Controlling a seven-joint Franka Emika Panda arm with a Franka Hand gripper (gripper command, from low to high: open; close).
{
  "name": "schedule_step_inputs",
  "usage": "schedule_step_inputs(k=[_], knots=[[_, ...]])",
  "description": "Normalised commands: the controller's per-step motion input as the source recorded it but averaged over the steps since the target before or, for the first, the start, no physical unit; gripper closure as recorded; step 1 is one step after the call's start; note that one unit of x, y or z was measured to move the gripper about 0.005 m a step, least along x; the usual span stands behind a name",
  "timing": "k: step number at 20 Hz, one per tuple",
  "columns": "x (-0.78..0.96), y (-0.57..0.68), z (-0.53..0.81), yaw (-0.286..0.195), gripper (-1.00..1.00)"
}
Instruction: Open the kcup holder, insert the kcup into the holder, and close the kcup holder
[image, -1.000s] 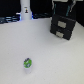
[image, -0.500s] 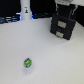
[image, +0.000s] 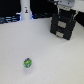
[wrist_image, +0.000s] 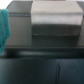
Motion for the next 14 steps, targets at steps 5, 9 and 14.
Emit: schedule_step_inputs(k=[5,9,14], knots=[[-0.48,0.04,-0.41,-0.089,-1.0],[-0.53,0.02,-0.45,-0.007,-1.0],[-0.47,0.01,-0.43,0.011,-1.0]])
